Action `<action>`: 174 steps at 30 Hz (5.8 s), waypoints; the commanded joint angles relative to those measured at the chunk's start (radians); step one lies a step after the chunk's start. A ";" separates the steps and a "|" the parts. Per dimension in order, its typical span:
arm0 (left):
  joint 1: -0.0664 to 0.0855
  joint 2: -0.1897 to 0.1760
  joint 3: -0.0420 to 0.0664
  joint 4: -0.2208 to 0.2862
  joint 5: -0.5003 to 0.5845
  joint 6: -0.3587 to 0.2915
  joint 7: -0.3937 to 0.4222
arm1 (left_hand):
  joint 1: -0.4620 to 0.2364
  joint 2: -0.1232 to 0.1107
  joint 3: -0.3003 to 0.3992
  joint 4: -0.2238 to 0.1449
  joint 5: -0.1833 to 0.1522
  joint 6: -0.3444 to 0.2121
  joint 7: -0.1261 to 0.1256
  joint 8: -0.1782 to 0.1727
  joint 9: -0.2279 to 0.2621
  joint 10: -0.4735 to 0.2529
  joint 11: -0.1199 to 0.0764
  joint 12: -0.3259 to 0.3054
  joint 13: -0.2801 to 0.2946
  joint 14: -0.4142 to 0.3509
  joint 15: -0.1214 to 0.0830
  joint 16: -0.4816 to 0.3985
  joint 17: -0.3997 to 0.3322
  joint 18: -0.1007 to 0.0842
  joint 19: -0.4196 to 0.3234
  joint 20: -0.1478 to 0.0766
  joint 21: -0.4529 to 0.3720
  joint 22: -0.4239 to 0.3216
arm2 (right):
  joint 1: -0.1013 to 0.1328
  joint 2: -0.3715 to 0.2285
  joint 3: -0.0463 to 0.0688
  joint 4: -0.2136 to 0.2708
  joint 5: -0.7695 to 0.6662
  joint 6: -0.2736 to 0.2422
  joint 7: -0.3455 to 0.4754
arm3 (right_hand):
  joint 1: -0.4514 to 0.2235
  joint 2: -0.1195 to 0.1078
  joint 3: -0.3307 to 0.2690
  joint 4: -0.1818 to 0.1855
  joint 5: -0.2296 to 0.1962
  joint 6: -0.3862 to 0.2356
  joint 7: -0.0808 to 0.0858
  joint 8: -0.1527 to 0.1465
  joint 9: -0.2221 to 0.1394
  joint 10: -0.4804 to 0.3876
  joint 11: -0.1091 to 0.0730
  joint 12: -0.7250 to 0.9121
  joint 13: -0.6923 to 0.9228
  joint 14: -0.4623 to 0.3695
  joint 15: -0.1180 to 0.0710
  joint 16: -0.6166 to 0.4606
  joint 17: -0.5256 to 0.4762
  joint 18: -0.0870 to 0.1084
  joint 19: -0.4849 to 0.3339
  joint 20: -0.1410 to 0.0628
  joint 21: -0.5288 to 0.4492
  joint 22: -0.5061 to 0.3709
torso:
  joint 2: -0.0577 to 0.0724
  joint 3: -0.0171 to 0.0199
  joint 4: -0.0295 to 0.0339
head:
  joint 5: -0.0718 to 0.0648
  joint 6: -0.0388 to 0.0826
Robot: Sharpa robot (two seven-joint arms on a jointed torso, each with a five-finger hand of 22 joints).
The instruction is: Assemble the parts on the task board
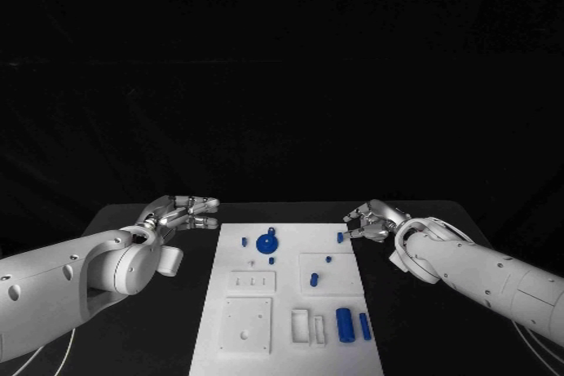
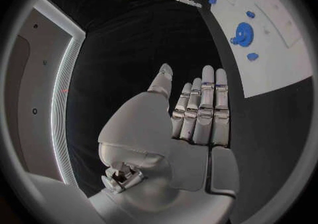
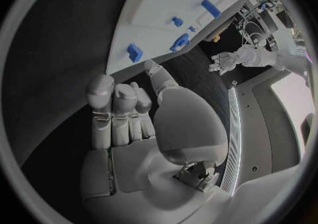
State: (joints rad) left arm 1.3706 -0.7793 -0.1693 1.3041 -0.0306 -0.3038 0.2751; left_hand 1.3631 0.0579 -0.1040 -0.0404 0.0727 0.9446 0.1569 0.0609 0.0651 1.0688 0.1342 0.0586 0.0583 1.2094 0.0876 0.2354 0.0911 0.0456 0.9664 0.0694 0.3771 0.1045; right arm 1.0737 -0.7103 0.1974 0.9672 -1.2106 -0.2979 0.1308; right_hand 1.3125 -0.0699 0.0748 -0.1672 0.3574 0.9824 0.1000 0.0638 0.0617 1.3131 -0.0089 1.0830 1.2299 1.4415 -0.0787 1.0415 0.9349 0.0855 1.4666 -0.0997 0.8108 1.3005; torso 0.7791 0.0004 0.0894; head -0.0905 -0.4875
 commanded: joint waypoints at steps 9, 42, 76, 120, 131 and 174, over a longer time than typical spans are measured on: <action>0.000 -0.005 0.001 0.008 -0.009 0.019 0.013 | 0.000 -0.001 -0.001 -0.007 0.000 -0.001 0.001 0.002 0.000 -0.002 0.001 0.001 0.001 -0.008 0.000 -0.002 -0.001 -0.002 -0.009 0.002 0.005 -0.001 | -0.022 0.015 0.000 -0.043 -0.010 0.050 0.050 | 0.010 -0.005 -0.029 0.000 0.008 -0.071 0.001 -0.005 -0.003 -0.011 -0.002 -0.014 -0.006 0.001 -0.005 -0.008 0.003 -0.006 0.054 -0.006 -0.012 0.008 | 0.010 0.0115 0.0031 | -0.004 -0.005; 0.000 -0.011 0.002 0.013 -0.015 0.019 0.011 | 0.000 -0.001 -0.001 -0.008 0.000 -0.003 0.001 0.002 0.000 -0.008 0.001 0.002 0.001 -0.008 0.000 -0.002 -0.001 -0.002 -0.009 0.002 0.005 -0.002 | -0.032 0.049 0.001 -0.069 0.013 0.006 0.038 | -0.019 0.017 0.055 -0.009 -0.029 0.013 0.000 -0.004 -0.001 -0.003 -0.002 0.002 0.006 0.002 -0.005 -0.004 0.016 -0.006 0.057 -0.005 -0.007 0.025 | 0.035 0.0151 0.0108 | -0.010 -0.007; 0.000 -0.009 0.002 0.006 -0.015 0.018 0.000 | 0.006 0.003 0.000 -0.007 0.000 -0.005 0.002 0.001 0.000 -0.008 0.001 0.002 0.001 -0.006 -0.001 0.000 -0.001 -0.002 -0.008 0.001 0.007 -0.002 | -0.032 0.050 0.001 -0.071 0.029 -0.042 0.042 | -0.031 0.053 0.118 -0.032 -0.110 0.231 -0.037 -0.001 0.006 -0.002 -0.015 0.005 0.010 0.003 -0.017 -0.006 0.018 -0.015 0.057 -0.017 -0.007 0.032 | 0.033 0.0149 0.0091 | -0.015 -0.007; 0.062 0.177 0.006 -0.131 -0.325 0.322 -0.503 | -0.117 0.008 -0.010 0.031 0.033 0.108 -0.072 0.002 0.026 0.336 -0.174 0.646 0.525 0.243 -0.185 1.127 0.973 0.041 0.297 -0.183 0.912 0.916 | 0.010 0.074 0.011 0.290 -0.155 0.045 -0.305 | -0.042 0.035 0.159 -0.001 -0.115 0.207 -0.032 -0.002 0.005 0.007 -0.015 0.018 0.026 0.006 -0.014 0.009 0.042 -0.007 0.058 -0.015 0.005 0.031 | -0.025 0.0132 -0.0368 | 0.029 -0.022; 0.062 0.199 0.006 -0.100 -0.345 0.329 -0.585 | -0.165 -0.022 0.000 0.066 0.008 0.132 -0.087 0.003 0.139 0.334 -0.181 0.632 0.538 0.242 -0.190 1.109 0.965 0.036 0.300 -0.189 0.869 0.958 | 0.011 0.101 0.011 0.326 -0.191 0.038 -0.338 | -0.044 0.029 0.167 0.005 -0.115 0.206 -0.032 -0.002 0.005 0.006 -0.015 0.017 0.026 0.006 -0.014 0.008 0.040 -0.005 0.058 -0.014 0.005 0.029 | -0.024 0.0117 -0.0353 | 0.031 -0.028; 0.062 0.242 0.006 -0.086 -0.409 0.293 -0.609 | -0.238 0.002 -0.001 0.096 -0.011 0.120 -0.086 0.003 0.134 0.326 -0.178 0.625 0.533 0.239 -0.188 1.089 0.943 0.031 0.333 -0.187 0.693 1.132 | 0.009 0.170 0.002 0.348 -0.240 0.067 -0.340 | -0.046 0.022 0.168 0.023 -0.115 0.203 -0.033 -0.001 0.005 0.005 -0.015 0.013 0.024 0.005 -0.014 0.004 0.037 -0.004 0.057 -0.014 -0.003 0.020 | -0.024 0.0067 -0.0348 | 0.040 -0.017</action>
State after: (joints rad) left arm 1.4286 -0.5404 -0.1643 1.2154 -0.4346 0.0010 -0.3499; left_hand 1.1246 0.0520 -0.1064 0.0612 0.0571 1.0575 0.0728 0.0629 0.1980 1.3974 -0.0441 0.6888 0.5922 1.4509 -0.0998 1.3303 1.0351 0.0851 1.2937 -0.1180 1.0727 1.2342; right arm 1.0830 -0.5438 0.1999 1.3141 -1.4366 -0.2458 -0.2147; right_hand 1.2610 -0.0428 0.2434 -0.1526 0.2468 1.1918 0.0699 0.0588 0.0647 1.3129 -0.0230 1.0985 1.2549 1.4464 -0.0905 1.0456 0.9724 0.0841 1.4665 -0.1140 0.8117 1.3076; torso 0.7556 0.0079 0.0552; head -0.0557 -0.5069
